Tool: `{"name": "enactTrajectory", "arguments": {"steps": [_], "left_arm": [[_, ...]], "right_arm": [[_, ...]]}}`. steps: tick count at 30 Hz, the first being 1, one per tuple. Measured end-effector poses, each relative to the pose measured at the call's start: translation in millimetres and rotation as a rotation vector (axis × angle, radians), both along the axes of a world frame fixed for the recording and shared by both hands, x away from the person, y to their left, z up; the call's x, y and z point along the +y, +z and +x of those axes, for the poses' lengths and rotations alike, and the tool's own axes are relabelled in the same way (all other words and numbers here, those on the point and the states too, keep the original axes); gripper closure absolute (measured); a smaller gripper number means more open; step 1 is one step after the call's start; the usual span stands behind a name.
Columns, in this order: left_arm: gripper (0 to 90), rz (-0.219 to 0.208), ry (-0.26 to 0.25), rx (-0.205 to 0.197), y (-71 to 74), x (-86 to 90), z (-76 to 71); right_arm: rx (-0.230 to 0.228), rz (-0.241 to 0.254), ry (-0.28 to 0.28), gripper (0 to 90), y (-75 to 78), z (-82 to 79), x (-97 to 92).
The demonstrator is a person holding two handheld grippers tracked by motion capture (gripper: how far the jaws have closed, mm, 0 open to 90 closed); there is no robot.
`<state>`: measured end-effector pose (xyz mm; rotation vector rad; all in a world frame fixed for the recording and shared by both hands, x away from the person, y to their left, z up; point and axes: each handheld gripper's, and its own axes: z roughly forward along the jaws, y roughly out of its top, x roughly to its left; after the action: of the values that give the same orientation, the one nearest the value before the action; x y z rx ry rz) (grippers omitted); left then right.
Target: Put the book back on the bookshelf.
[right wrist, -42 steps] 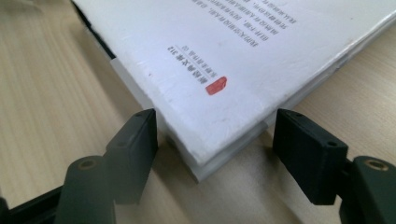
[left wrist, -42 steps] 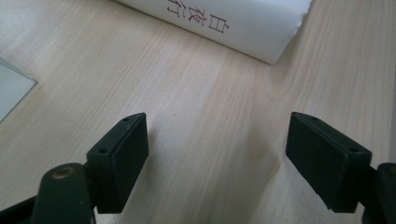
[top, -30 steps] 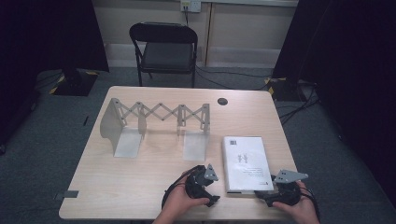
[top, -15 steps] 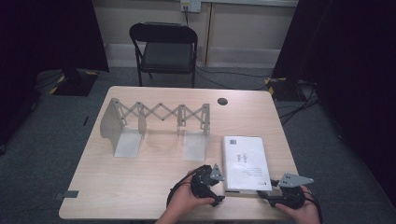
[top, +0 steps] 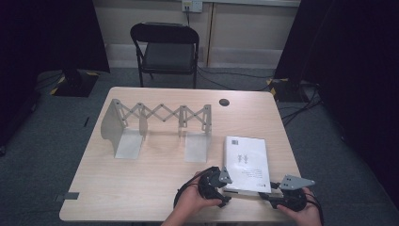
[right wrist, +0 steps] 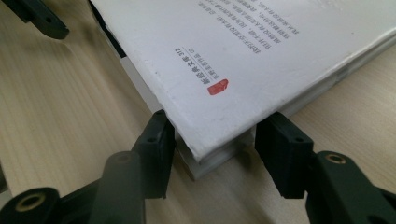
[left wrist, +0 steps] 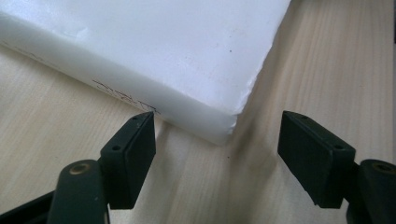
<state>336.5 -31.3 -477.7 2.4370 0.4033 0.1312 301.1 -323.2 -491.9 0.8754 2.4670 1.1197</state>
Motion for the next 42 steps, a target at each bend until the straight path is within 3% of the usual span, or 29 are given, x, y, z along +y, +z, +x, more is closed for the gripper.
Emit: {"name": "enactTrajectory", "arguments": {"steps": [2,3,6,8,9,14,18,21,27,37,42], "left_arm": [[27.7,-0.007,0.004,0.007,-1.4,-0.1,0.7],[27.2,0.018,-0.014,0.004,-3.3,-1.8,0.2],[24.9,0.029,-0.011,0.004,-2.8,-3.7,-0.9],[24.7,0.027,-0.012,0.005,-3.0,-3.8,-0.7],[24.7,0.028,-0.016,0.004,-2.9,-3.4,-0.5],[25.1,0.032,-0.013,0.005,-2.4,-3.6,-0.2],[23.5,-0.011,0.011,-0.026,5.5,0.8,1.0],[19.1,-0.004,-0.001,-0.053,16.6,-0.6,1.6],[16.0,0.011,-0.016,-0.106,30.1,-18.7,1.8],[16.2,0.019,-0.03,-0.098,30.3,-36.8,10.9],[15.6,0.033,-0.057,-0.129,30.3,-46.4,12.7]], "right_arm": [[0.007,0.004,0.004,51.8,1.0,0.1,0.0],[0.004,-0.008,0.003,51.9,1.9,-0.1,0.8],[-0.006,-0.015,0.008,52.2,3.4,-0.4,1.5],[-0.01,0.008,0.01,54.7,5.5,-0.4,0.1],[-0.028,0.037,0.009,60.0,9.6,-2.1,-0.8],[-0.054,0.03,0.012,61.7,14.4,-3.2,1.2],[-0.054,0.04,0.012,62.1,14.9,-2.3,0.0],[-0.053,0.049,0.017,62.5,15.0,-1.6,1.2],[-0.048,0.056,0.019,62.5,14.8,-0.9,1.2],[-0.047,0.054,0.02,62.6,15.3,-0.7,1.1],[-0.046,0.055,0.022,62.6,15.4,-0.5,1.1]]}}
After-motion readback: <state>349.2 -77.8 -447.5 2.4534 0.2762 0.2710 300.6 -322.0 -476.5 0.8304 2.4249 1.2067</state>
